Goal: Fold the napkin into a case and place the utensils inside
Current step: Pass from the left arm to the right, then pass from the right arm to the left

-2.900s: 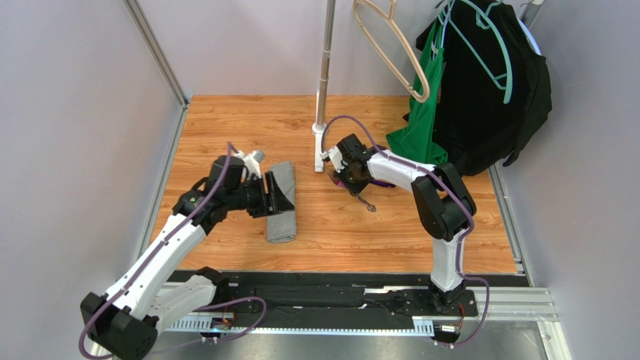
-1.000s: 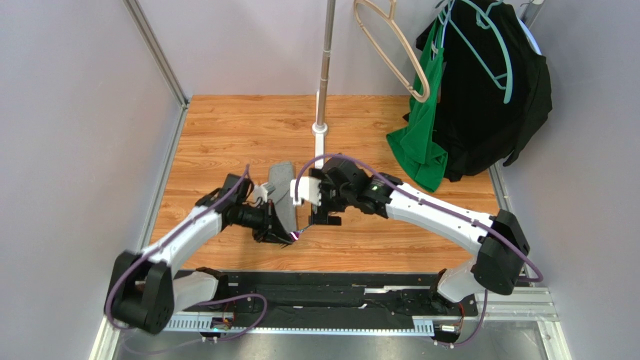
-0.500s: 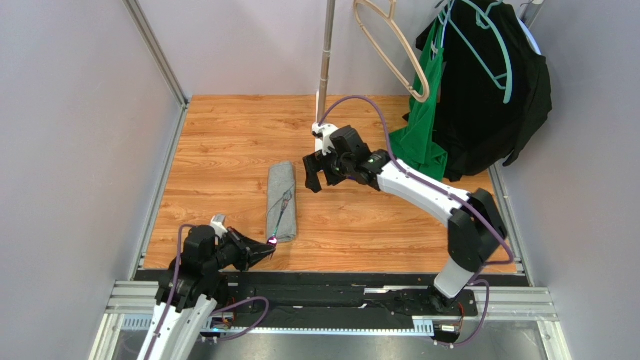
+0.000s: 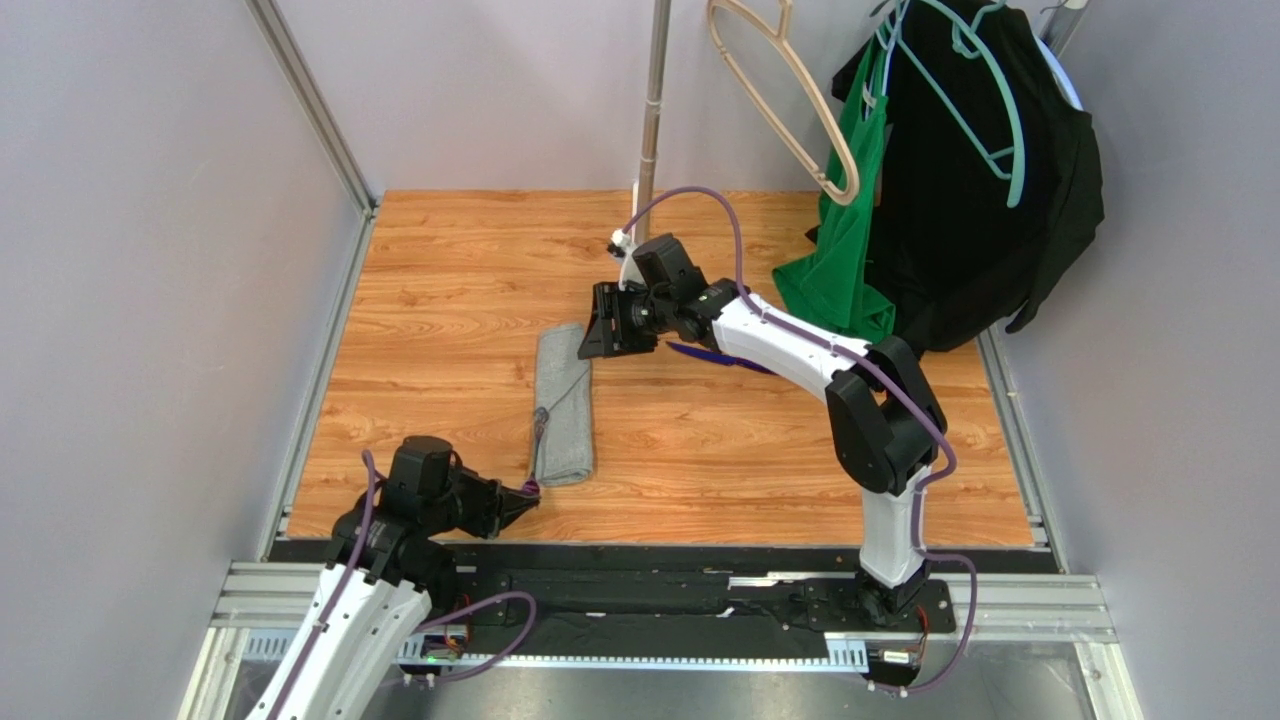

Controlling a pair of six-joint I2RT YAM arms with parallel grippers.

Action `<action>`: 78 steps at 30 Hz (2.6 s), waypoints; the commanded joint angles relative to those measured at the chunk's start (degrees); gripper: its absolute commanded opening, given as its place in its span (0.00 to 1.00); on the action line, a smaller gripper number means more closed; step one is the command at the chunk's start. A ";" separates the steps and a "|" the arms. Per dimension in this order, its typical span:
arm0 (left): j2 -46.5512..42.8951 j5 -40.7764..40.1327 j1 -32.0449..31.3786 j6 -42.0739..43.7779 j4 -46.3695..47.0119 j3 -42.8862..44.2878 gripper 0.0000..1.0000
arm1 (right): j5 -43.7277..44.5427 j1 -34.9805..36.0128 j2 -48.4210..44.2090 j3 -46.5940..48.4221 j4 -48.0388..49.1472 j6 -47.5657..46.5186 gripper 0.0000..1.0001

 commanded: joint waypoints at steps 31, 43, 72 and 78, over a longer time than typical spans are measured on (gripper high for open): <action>-7.80 7.77 0.25 -10.09 6.79 -3.53 0.00 | -12.15 12.30 -0.48 -26.59 49.10 51.35 0.50; -11.40 6.01 0.25 -10.88 6.17 -2.92 0.00 | -9.87 12.58 -4.69 -26.06 36.14 38.57 0.48; 17.11 13.12 0.34 28.13 22.58 12.63 0.97 | -21.71 9.85 -9.60 -31.24 37.25 26.31 0.00; 32.58 16.01 2.97 41.14 26.90 22.47 0.83 | -23.83 10.03 -15.68 -36.34 36.55 22.27 0.00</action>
